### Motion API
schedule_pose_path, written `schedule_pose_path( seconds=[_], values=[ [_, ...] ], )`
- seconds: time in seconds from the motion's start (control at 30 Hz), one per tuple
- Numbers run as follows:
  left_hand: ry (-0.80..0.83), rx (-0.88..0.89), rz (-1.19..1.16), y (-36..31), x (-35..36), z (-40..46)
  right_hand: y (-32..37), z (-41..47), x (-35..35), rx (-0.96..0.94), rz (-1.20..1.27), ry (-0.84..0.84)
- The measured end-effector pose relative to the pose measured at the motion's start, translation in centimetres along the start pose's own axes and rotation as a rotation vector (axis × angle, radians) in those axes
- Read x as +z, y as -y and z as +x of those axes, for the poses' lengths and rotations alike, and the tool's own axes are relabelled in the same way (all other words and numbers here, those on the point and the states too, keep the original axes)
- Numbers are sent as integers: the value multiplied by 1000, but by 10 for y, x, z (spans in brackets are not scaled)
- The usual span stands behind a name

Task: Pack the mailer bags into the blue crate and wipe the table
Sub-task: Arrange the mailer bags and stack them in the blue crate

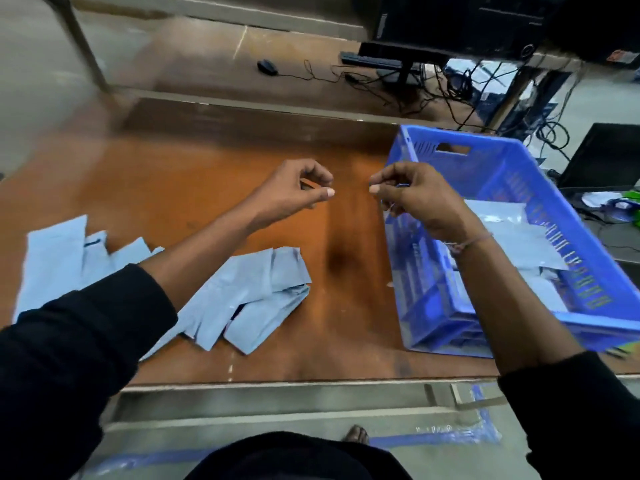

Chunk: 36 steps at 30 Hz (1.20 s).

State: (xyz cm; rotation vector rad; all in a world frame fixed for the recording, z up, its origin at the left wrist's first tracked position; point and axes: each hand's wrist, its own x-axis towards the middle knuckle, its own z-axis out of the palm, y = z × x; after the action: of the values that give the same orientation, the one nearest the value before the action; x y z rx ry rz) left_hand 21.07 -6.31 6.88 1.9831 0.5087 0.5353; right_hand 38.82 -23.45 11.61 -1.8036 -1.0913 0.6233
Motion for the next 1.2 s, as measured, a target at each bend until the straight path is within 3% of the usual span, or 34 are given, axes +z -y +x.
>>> schedule_pose_path(
  seconds=[0.33, 0.53, 0.7, 0.9, 1.03, 1.2],
  values=[
    [37, -227, 48, 71, -73, -69, -26, 5, 155, 239, -240, 244],
    [75, -249, 99, 101, -101, -95, -36, -9, 222, 221, -462, 44],
    [80, -254, 81, 118, -115, -110, -33, -12, 252, 264, -470, -82],
    [-60, -217, 56, 133, -123, -116, -33, -1, 244, 447, -22, -321],
    [-204, -199, 48, 132, -121, -115, -34, 4, 232, 532, 494, -460],
    [-22, -369, -70, 123, -107, -105, -25, 4, 234, 593, 967, -431]
  ],
)
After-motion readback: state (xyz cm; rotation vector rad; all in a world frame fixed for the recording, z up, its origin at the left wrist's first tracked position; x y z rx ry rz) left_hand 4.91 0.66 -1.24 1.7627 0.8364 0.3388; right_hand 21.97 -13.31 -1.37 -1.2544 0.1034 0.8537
